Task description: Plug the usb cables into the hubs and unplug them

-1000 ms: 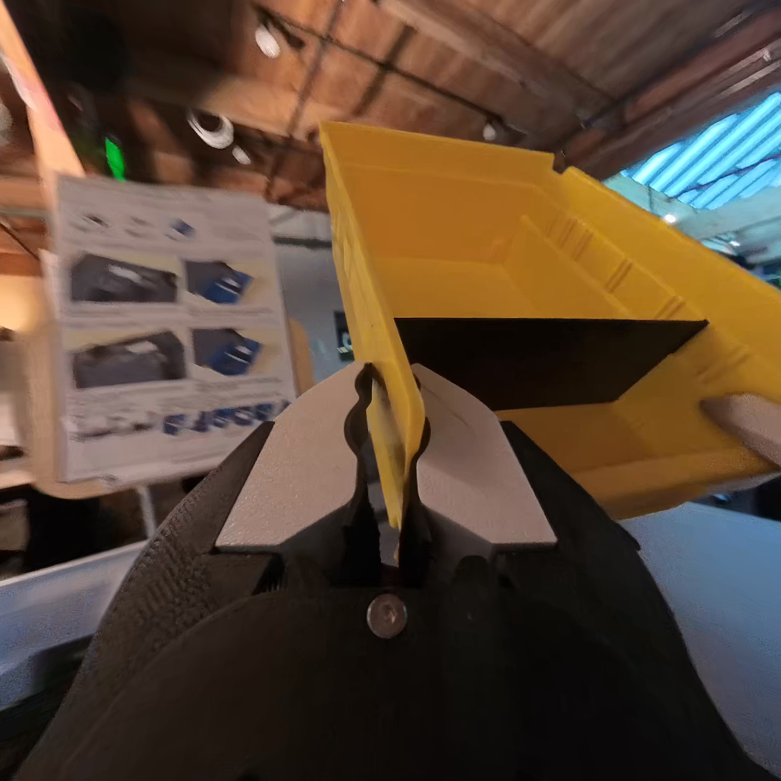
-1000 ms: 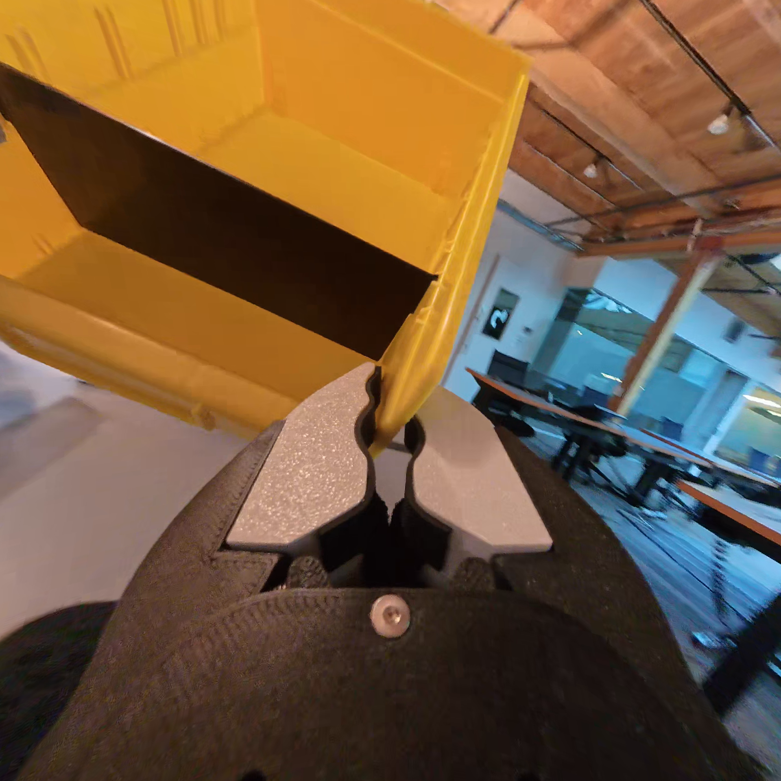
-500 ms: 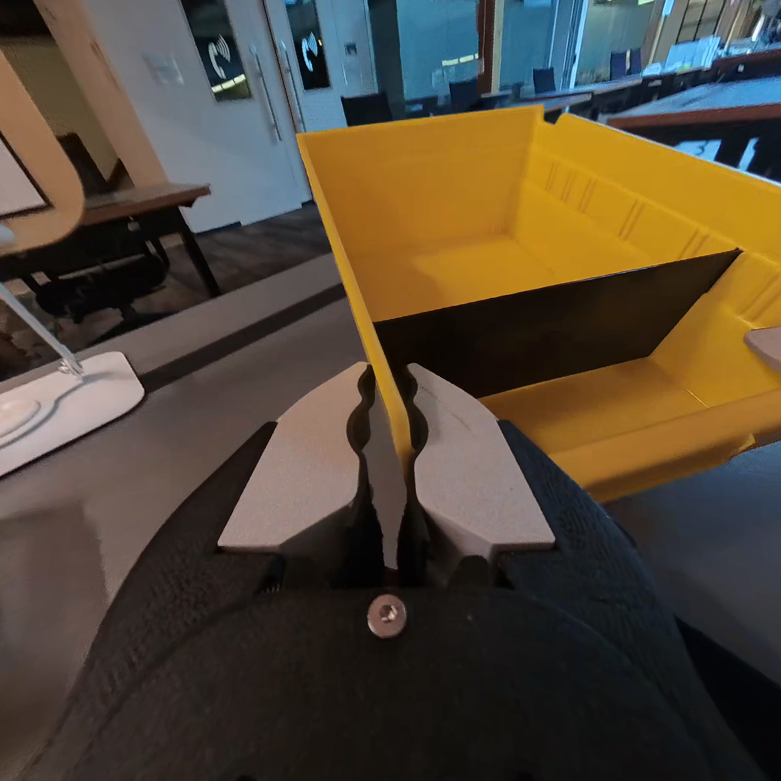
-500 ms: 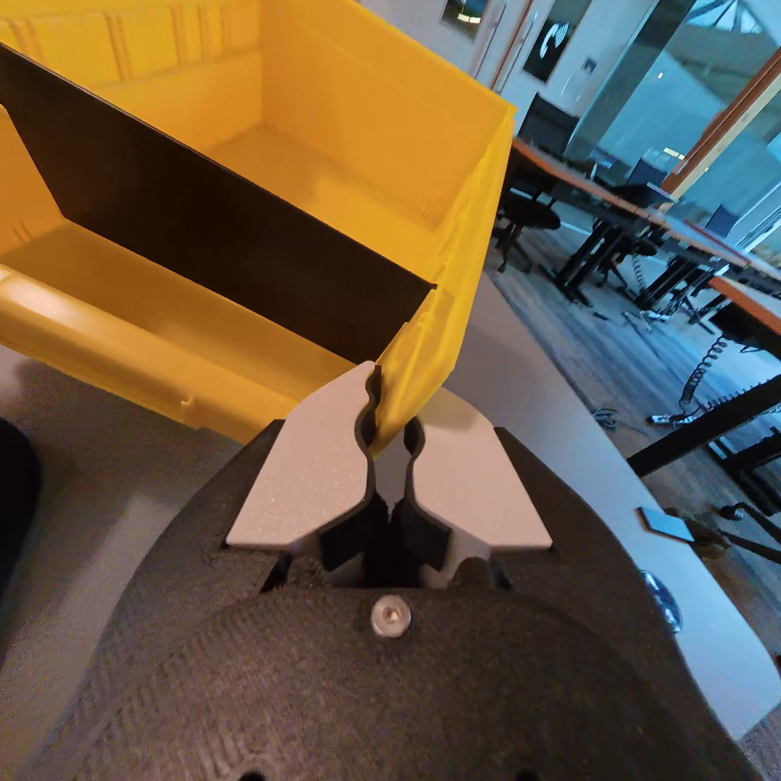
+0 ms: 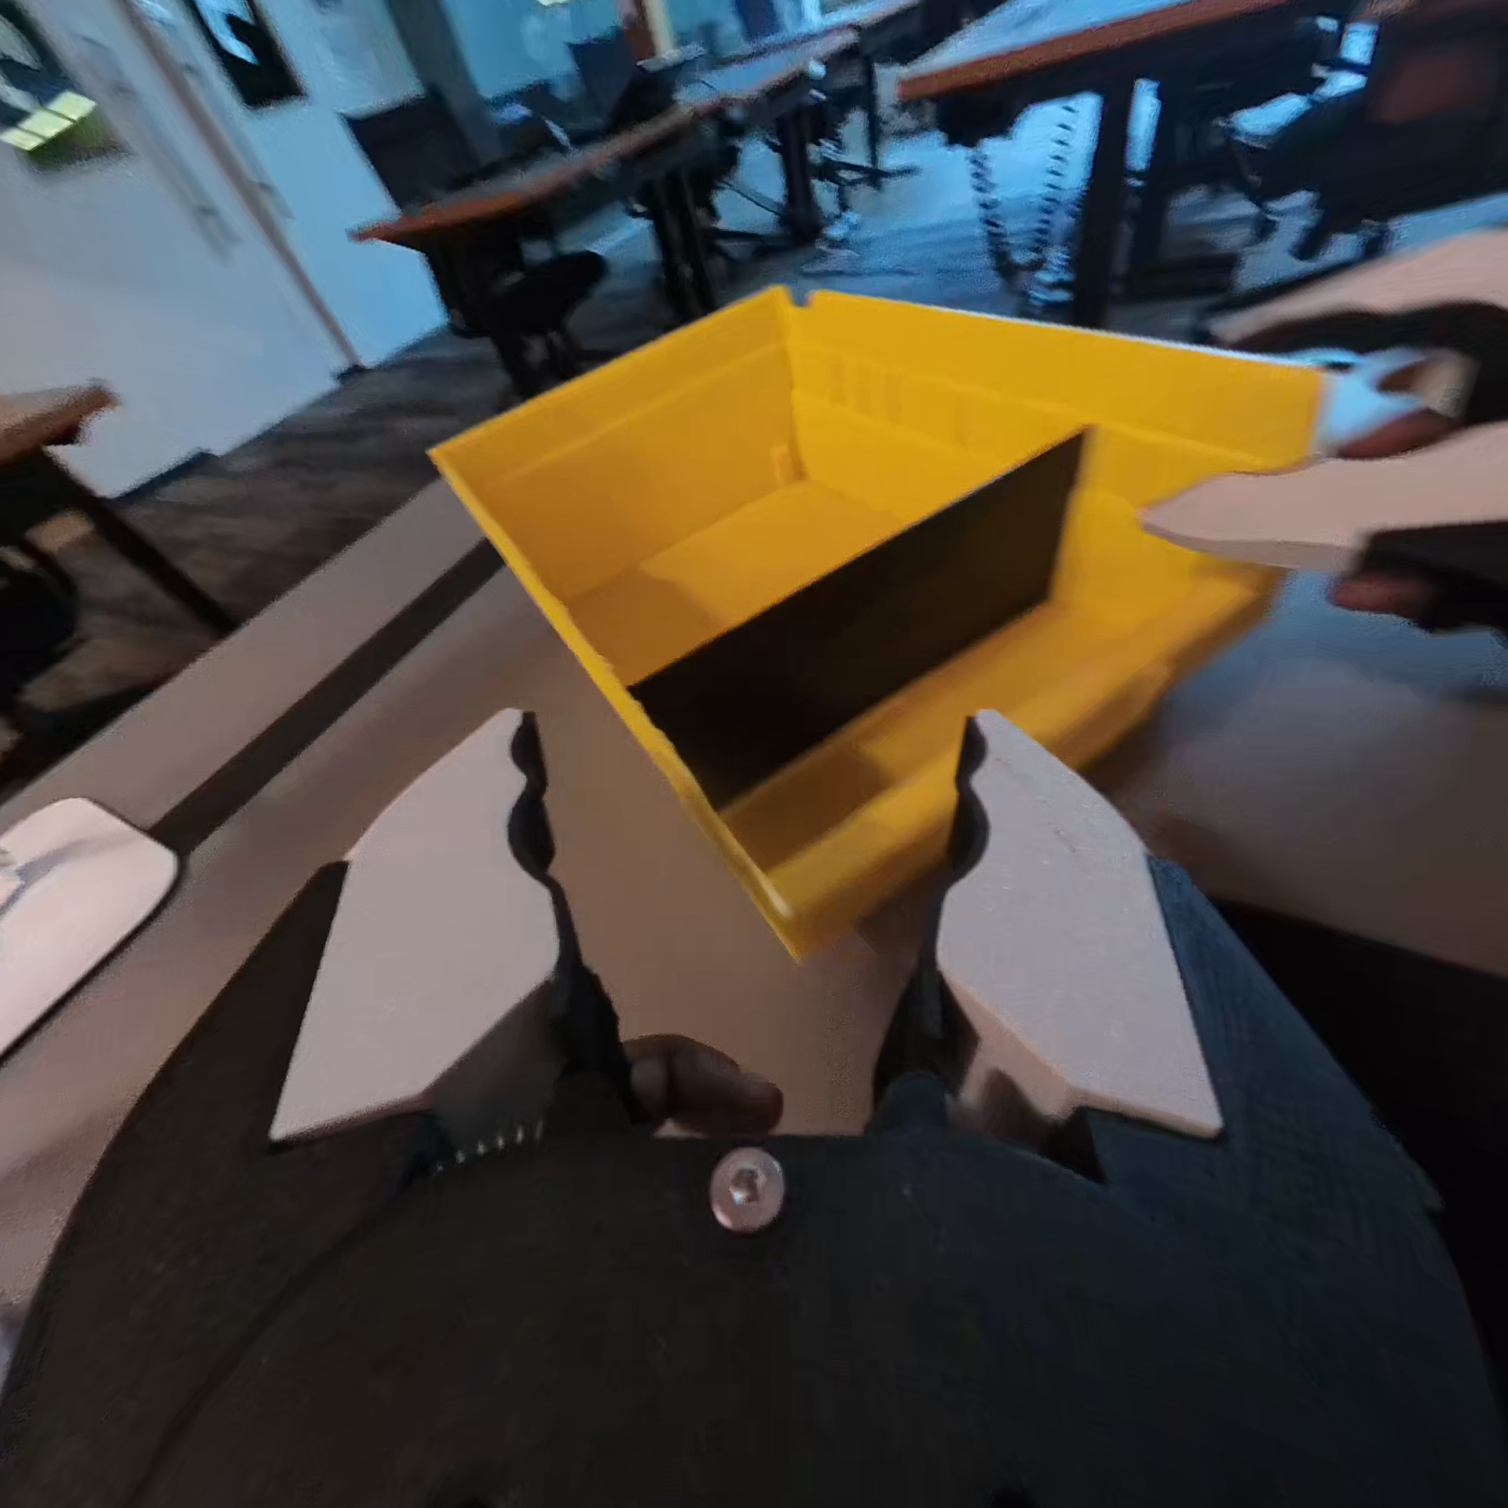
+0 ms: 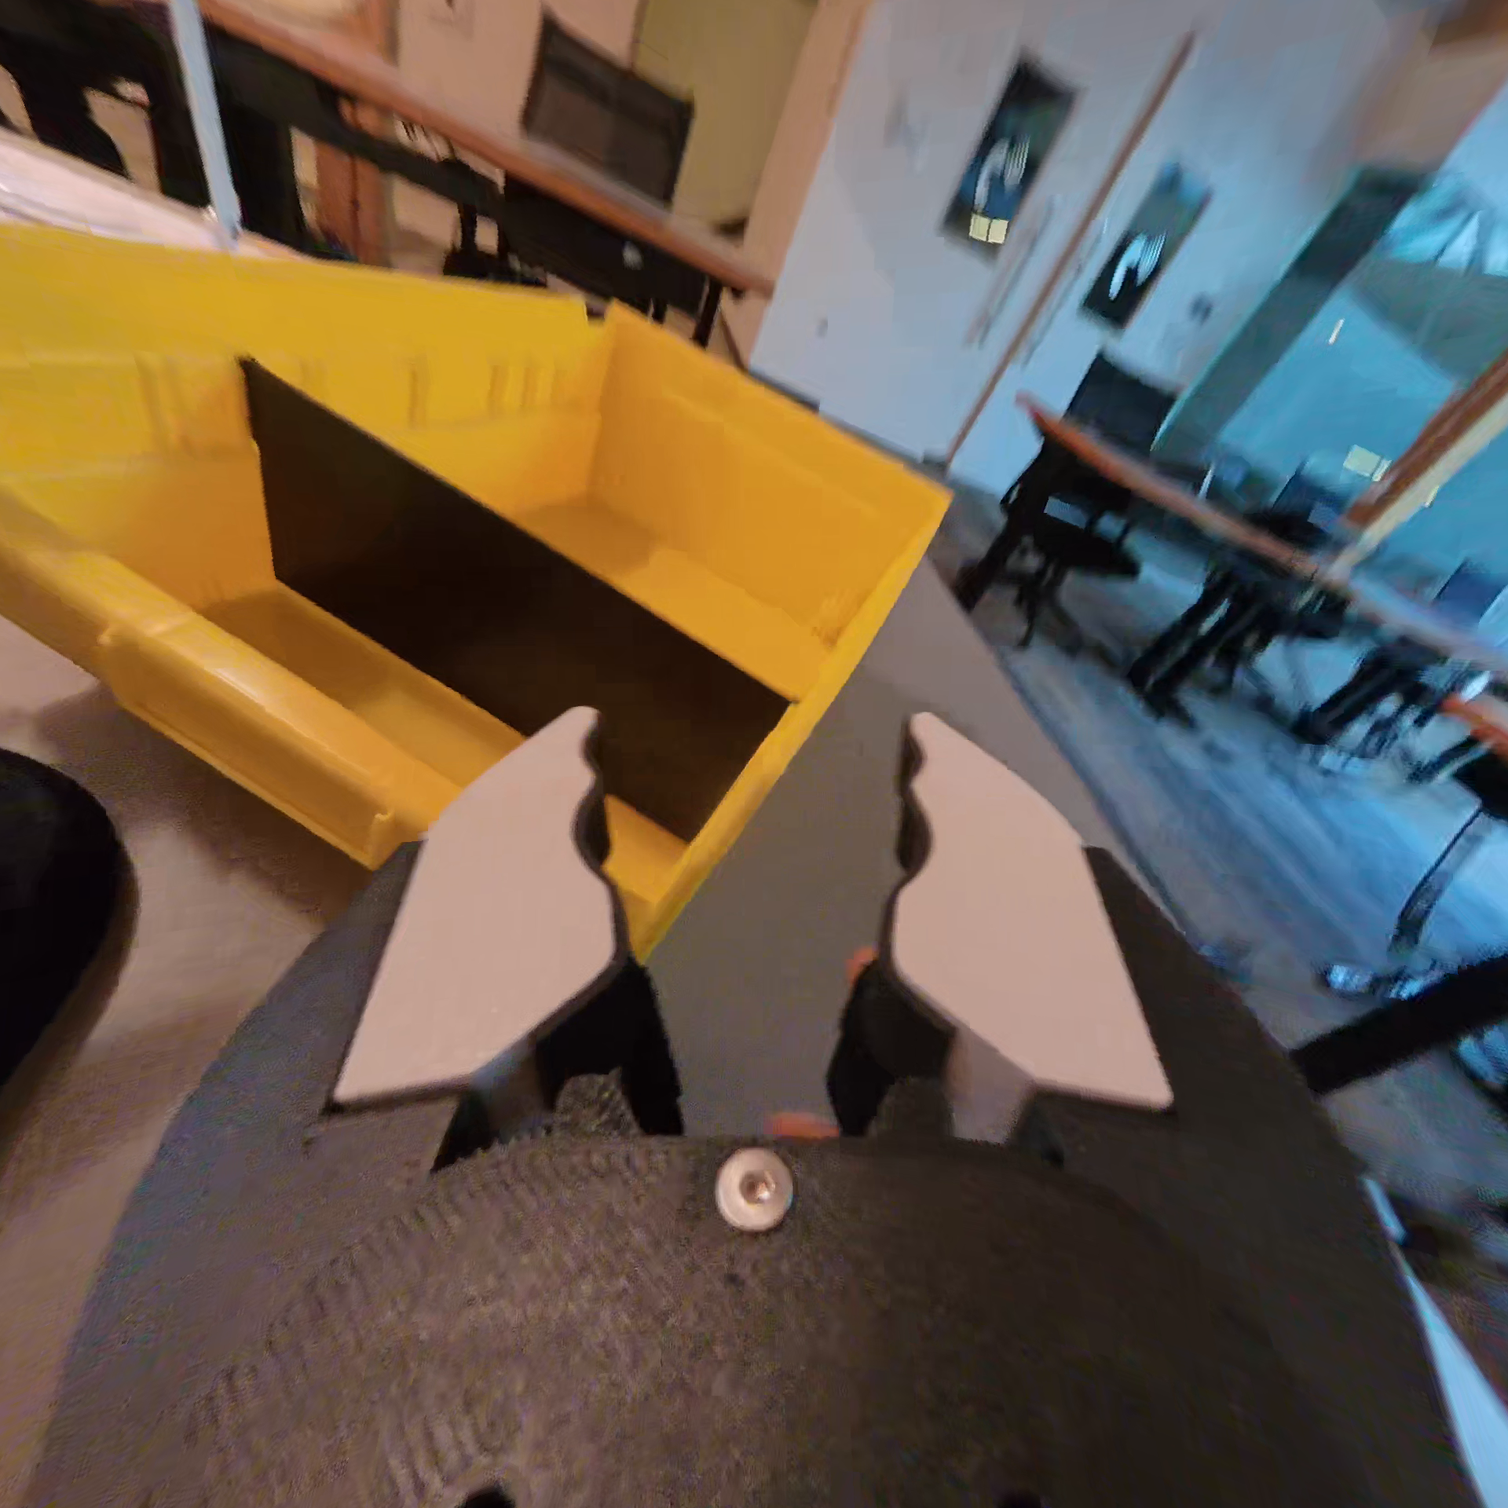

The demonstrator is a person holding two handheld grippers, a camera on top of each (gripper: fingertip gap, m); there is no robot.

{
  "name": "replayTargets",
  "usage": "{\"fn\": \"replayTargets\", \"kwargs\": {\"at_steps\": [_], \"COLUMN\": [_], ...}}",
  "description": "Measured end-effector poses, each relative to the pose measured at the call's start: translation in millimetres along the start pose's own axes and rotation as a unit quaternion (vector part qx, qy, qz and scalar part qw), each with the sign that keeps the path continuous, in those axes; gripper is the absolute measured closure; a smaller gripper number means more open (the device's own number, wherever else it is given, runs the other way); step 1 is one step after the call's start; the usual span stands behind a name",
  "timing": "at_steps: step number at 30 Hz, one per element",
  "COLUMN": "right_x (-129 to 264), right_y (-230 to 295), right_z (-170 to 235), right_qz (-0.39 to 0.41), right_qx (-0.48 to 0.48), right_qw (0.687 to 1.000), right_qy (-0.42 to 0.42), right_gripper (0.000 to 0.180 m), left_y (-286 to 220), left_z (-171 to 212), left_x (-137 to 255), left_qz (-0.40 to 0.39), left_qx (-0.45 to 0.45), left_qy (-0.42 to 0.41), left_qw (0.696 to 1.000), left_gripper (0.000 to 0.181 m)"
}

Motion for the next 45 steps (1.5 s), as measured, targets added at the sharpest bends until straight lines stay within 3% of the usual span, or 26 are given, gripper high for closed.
{"fn": "replayTargets", "kwargs": {"at_steps": [2,5,8,10,13,14,16,19,21,23,25,29,39,45], "right_x": [7.2,15.6,21.3,21.2,13.7,10.9,4.3,-3.4,-7.1,-10.4,-12.6,-18.9,-19.0,-16.3], "right_y": [-7.5,-8.1,6.2,22.7,48.5,55.7,64.4,71.2,72.1,71.1,71.7,75.2,70.3,58.7], "right_z": [-8.8,-26.5,-42.4,-47.7,-47.1,-45.1,-40.7,-31.8,-24.1,-19.4,-17.0,-7.8,-4.7,2.2], "right_qz": [0.020,0.005,-0.043,-0.091,-0.143,-0.158,-0.170,-0.185,-0.181,-0.168,-0.167,-0.145,-0.140,-0.142], "right_qx": [0.044,0.114,0.195,0.250,0.334,0.354,0.372,0.389,0.414,0.424,0.418,0.448,0.441,0.433], "right_qw": [0.998,0.991,0.975,0.959,0.929,0.920,0.912,0.902,0.891,0.887,0.890,0.876,0.880,0.883], "right_qy": [-0.035,-0.073,-0.099,-0.096,-0.068,-0.056,-0.032,0.011,0.048,0.070,0.073,0.105,0.108,0.117], "right_gripper": [0.081,0.047,0.046,0.056,0.068,0.072,0.078,0.086,0.091,0.099,0.106,0.140,0.141,0.141], "left_y": [-10.3,-21.2,-13.3,6.9,56.0,66.6,75.8,91.2,102.0,111.9,113.0,112.9,114.2,128.6], "left_z": [-7.4,-0.3,26.8,48.0,62.1,71.5,94.7,107.0,109.9,114.8,117.8,120.3,127.8,132.8], "left_x": [35.6,105.9,176.0,213.4,243.0,248.7,251.5,245.3,241.2,234.6,229.9,229.0,254.2,273.6], "left_qz": [0.036,0.012,-0.053,-0.100,-0.227,-0.242,-0.195,-0.184,-0.187,-0.182,-0.144,-0.158,-0.208,-0.240], "left_qx": [-0.020,-0.090,-0.130,-0.159,-0.243,-0.247,-0.243,-0.219,-0.235,-0.264,-0.264,-0.272,-0.203,-0.174], "left_qy": [0.026,0.006,0.022,0.072,0.179,0.217,0.264,0.242,0.263,0.299,0.318,0.317,0.296,0.342], "left_qw": [0.999,0.996,0.990,0.980,0.926,0.913,0.913,0.927,0.917,0.899,0.899,0.895,0.910,0.892], "left_gripper": [0.078,0.078,0.092,0.099,0.107,0.107,0.107,0.108,0.113,0.120,0.139,0.144,0.142,0.141]}}
Point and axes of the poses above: each gripper's, where its closed fingertips meet, x back along the fingers, z out of its underside, y = z × x across the jaws, the point moved 9 cm from there along x, back along the fingers, and after that the axes turned 9 degrees about x, right-handed, at the moved point
